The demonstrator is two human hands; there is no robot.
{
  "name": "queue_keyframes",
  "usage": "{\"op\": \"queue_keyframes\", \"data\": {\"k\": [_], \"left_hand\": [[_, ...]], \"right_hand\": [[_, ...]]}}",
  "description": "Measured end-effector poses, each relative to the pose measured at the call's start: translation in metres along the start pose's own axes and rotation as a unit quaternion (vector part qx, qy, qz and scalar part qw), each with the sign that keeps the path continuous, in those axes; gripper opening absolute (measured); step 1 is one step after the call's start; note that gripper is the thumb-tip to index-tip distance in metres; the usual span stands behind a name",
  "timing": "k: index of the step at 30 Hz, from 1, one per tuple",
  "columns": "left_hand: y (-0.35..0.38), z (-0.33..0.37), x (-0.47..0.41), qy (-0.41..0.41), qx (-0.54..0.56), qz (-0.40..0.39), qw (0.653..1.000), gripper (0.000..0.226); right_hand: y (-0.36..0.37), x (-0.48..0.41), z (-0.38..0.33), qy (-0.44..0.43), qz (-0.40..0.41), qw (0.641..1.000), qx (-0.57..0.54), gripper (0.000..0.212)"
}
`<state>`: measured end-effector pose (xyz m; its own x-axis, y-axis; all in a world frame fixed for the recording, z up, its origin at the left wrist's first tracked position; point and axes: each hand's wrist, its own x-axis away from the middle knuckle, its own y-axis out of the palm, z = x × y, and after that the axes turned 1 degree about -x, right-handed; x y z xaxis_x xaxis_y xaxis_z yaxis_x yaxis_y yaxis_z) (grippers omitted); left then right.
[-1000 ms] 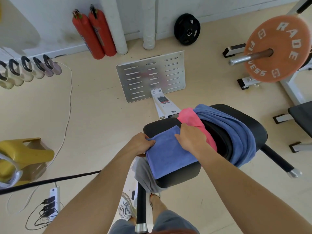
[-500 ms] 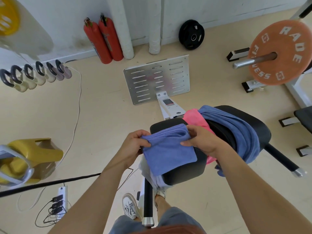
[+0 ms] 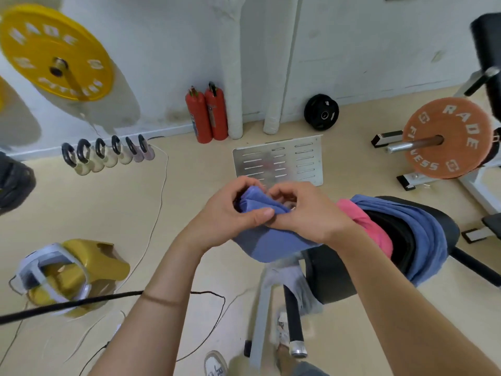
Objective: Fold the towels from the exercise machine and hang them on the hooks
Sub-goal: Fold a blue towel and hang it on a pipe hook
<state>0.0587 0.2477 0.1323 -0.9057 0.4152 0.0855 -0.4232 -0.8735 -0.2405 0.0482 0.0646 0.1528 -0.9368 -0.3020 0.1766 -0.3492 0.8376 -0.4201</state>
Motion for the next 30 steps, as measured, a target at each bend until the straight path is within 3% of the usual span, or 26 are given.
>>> {"op": "queue_keyframes", "data": {"k": [3, 7, 10, 13, 16, 18, 24, 30], "left_hand": [[-0.028, 0.002, 0.036, 0.04, -0.014, 0.132, 0.99, 0.026], [-0.072, 0.015, 0.077, 0.092, -0.032, 0.276, 0.956, 0.03], [-0.112, 0.034, 0.099, 0.111, 0.03, 0.337, 0.935, 0.038], [-0.15, 0.05, 0.114, 0.102, 0.1, 0.368, 0.919, 0.041], [-0.178, 0.059, 0.121, 0.118, 0.068, 0.402, 0.906, 0.04], [-0.191, 0.059, 0.119, 0.125, 0.044, 0.423, 0.896, 0.04], [-0.216, 0.054, 0.079, 0.1, 0.08, 0.434, 0.892, 0.039], [-0.24, 0.078, 0.013, 0.101, 0.087, 0.392, 0.91, 0.04]], "right_hand": [[0.038, 0.007, -0.044, -0.033, 0.022, 0.999, -0.004, 0.027], [0.076, 0.012, -0.101, -0.09, 0.0, 0.996, -0.002, 0.027], [0.084, 0.015, -0.134, -0.087, -0.064, 0.992, 0.061, 0.023], [0.089, 0.015, -0.165, -0.078, -0.132, 0.979, 0.131, 0.031], [0.085, 0.013, -0.192, -0.126, -0.158, 0.969, 0.144, 0.016], [0.083, 0.014, -0.212, -0.152, -0.147, 0.966, 0.149, 0.014], [0.08, -0.007, -0.237, -0.222, -0.098, 0.926, 0.29, 0.046], [0.053, -0.06, -0.233, -0.255, -0.017, 0.939, 0.23, 0.029]]}}
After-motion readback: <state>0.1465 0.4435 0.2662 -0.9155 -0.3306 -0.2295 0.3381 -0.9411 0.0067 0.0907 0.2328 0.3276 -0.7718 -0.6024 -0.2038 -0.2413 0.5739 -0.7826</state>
